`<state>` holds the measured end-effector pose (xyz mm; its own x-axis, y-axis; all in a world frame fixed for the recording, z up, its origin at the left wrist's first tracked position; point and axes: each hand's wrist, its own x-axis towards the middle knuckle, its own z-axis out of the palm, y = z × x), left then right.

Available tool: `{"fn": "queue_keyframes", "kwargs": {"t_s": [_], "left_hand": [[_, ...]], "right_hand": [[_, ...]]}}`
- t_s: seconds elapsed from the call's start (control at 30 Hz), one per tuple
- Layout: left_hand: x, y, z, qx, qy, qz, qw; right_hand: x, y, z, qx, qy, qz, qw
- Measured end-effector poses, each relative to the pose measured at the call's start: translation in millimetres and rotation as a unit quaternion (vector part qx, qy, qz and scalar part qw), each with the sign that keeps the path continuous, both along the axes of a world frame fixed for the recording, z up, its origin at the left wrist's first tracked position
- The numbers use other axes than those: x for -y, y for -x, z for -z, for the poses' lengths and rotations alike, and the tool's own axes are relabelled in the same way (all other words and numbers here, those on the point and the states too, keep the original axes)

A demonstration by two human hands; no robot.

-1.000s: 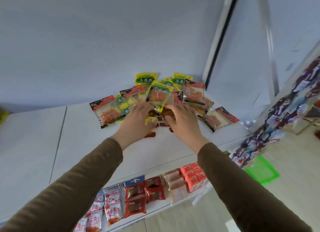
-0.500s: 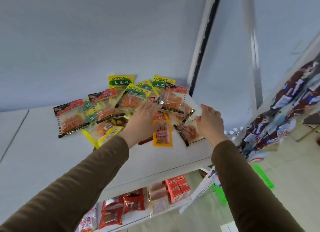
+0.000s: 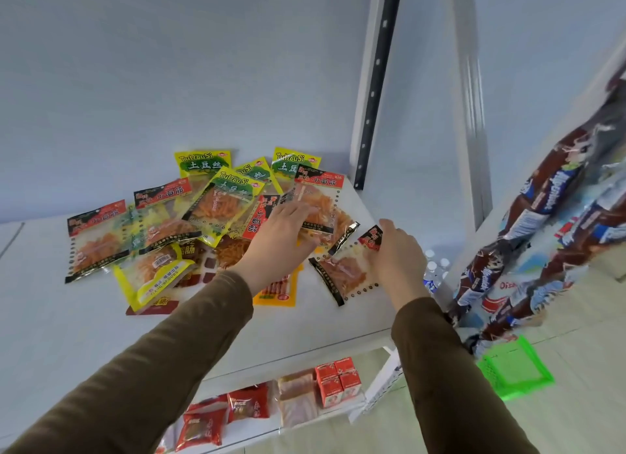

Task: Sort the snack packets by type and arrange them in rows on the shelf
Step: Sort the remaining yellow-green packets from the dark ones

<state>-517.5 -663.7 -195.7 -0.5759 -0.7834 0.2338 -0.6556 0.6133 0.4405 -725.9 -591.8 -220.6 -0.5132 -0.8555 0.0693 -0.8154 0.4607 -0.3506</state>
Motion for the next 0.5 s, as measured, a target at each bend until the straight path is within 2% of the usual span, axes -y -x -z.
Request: {"fn": "queue_keyframes", "kwargs": {"t_s": [0.13,0.23,0.4,0.5], "left_hand": [[1,1,2,-0.019,0.005,0.021,1.0],[-1,1,2,-0.037,-0.009,0.044,0.998],[-4,-5,3,-0.023,-0.099,0.09,0.991],[-9,-10,4,-0.031,-0.157,0.111,0.981]], "right_hand": [[-4,-5,-1,-0.029,0.064,0.008,0.997],[-9,-8,-6,-0.024,0.116,-0.025,0.993],[-14,-18,-29,-0.097,0.116,-0.1,0.983],[-11,-32,-45,-0.09,0.118,-0.146,0.978]]}}
